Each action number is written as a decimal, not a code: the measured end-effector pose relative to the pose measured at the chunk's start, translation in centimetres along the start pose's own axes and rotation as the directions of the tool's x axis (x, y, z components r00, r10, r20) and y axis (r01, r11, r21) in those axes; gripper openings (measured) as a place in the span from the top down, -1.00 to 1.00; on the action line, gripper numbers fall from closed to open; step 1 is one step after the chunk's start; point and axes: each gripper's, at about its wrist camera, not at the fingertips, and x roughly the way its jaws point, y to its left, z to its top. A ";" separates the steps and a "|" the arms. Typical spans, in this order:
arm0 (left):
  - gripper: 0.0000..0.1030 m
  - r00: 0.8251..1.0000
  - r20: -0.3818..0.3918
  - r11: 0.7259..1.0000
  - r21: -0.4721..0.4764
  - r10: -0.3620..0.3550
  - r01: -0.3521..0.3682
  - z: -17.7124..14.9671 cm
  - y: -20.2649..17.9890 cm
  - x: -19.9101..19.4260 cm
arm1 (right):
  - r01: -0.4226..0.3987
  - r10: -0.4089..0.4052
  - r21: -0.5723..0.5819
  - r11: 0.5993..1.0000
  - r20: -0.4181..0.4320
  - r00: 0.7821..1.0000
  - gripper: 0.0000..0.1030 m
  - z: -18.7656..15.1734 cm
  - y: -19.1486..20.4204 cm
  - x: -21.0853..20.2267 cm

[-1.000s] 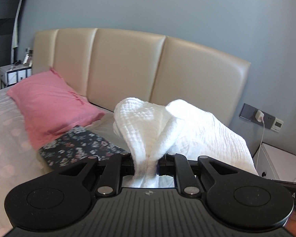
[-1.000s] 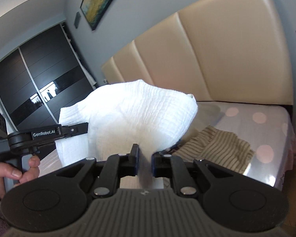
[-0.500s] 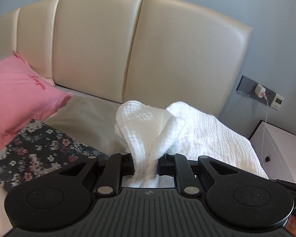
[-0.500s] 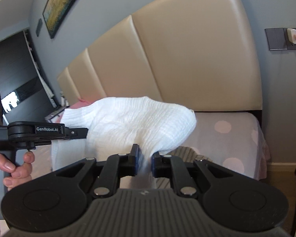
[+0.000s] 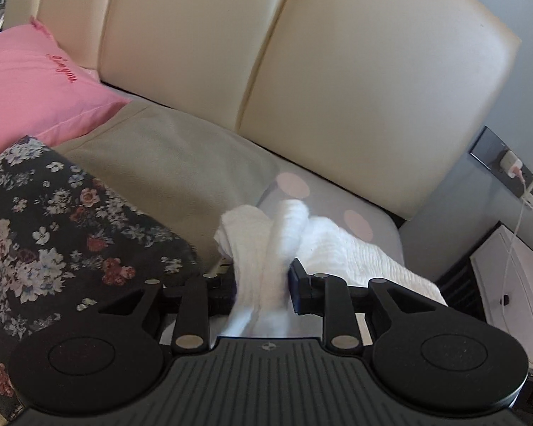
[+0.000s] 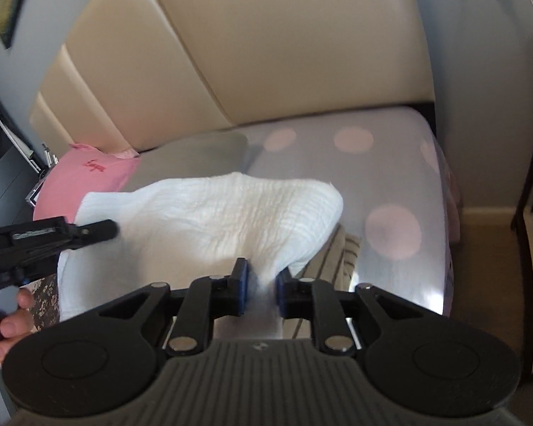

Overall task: Fold clothes
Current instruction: 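Lower the shirt onto the striped clothes stack and open both grippers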

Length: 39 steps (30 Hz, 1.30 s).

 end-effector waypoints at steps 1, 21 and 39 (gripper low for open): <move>0.39 1.000 0.007 1.000 -0.010 0.016 -0.016 0.1 0.2 -0.3 | 0.025 -0.025 0.015 1.000 -0.005 1.000 0.37 -0.2 -0.2 -0.2; 0.21 0.980 -0.121 0.974 0.183 0.157 -0.133 -4.5 -2.7 -5.4 | -0.094 0.091 -0.231 0.968 -0.026 0.996 0.21 -3.1 3.8 -3.5; 0.20 0.970 -0.141 0.977 0.114 0.196 -0.181 -8.2 -1.6 -4.8 | -0.046 0.018 -0.264 0.964 -0.106 0.994 0.18 -4.2 4.0 -1.2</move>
